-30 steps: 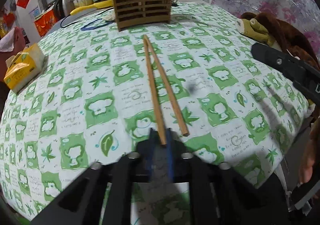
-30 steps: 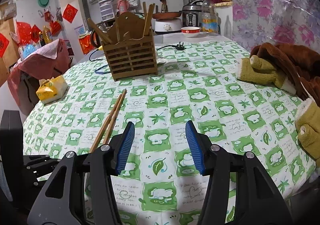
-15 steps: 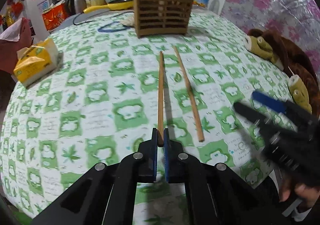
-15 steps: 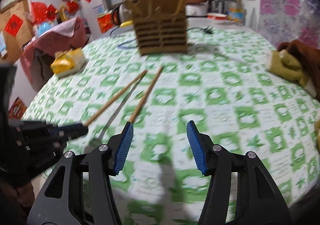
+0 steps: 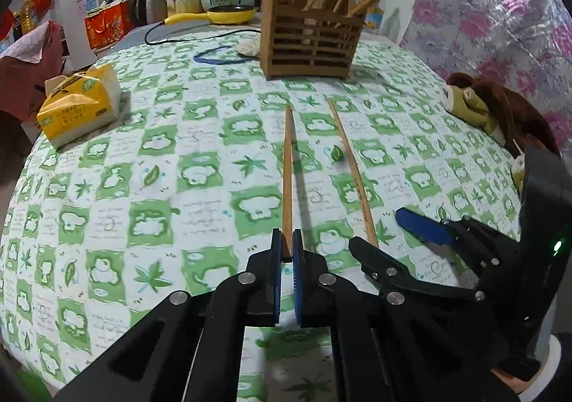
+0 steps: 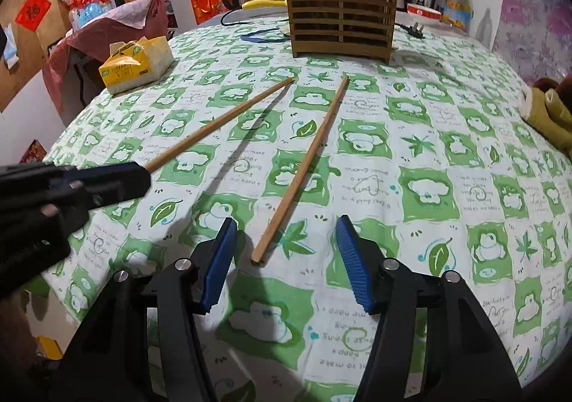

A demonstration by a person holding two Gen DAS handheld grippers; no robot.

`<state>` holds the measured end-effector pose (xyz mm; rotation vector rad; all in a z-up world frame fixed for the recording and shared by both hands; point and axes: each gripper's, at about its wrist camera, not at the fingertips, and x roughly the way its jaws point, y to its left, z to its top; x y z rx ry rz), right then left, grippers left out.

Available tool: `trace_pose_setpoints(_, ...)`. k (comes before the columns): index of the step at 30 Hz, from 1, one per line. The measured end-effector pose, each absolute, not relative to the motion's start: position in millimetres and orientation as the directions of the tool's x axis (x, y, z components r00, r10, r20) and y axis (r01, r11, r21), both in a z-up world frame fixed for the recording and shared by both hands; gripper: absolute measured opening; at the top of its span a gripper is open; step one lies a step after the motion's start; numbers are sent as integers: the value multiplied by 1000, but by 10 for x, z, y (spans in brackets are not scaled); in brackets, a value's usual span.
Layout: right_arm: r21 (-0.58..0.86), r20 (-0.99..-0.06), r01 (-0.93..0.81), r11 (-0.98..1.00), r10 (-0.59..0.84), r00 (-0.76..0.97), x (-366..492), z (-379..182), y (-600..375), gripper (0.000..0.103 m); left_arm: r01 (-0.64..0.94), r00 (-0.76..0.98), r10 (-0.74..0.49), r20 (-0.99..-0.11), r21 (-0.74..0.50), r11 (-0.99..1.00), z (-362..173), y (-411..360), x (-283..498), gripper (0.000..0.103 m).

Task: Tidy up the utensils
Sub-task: 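Close the left tool on a chopstick while the right tool grasps the other, then lift both held chopsticks and carry them over the wooden holder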

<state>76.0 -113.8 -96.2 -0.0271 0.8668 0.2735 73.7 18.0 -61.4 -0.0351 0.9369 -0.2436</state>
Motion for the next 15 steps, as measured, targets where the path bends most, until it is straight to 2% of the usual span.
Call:
trace_pose_setpoints(4, 47, -748, -255, 966, 204, 631, 733, -966, -1116, 42, 181, 574, -229, -786, -151, 972, -573, 237, 753, 6)
trace_pose_setpoints(8, 65, -765, -258, 964, 214, 607, 747, -935, -1220, 11, 192, 577, -234, -783, -148, 970, -553, 217, 739, 6)
trace_pose_setpoints(9, 79, -770, -249, 965, 217, 600, 754, -927, -1261, 8, 195, 577, -235, -782, -147, 970, -552, 206, 735, 6)
trace_pose_setpoints(15, 139, -755, -208, 968, 240, 610, 713, -800, -1550, 7, 203, 585, -236, -776, -142, 969, -517, 197, 722, 6)
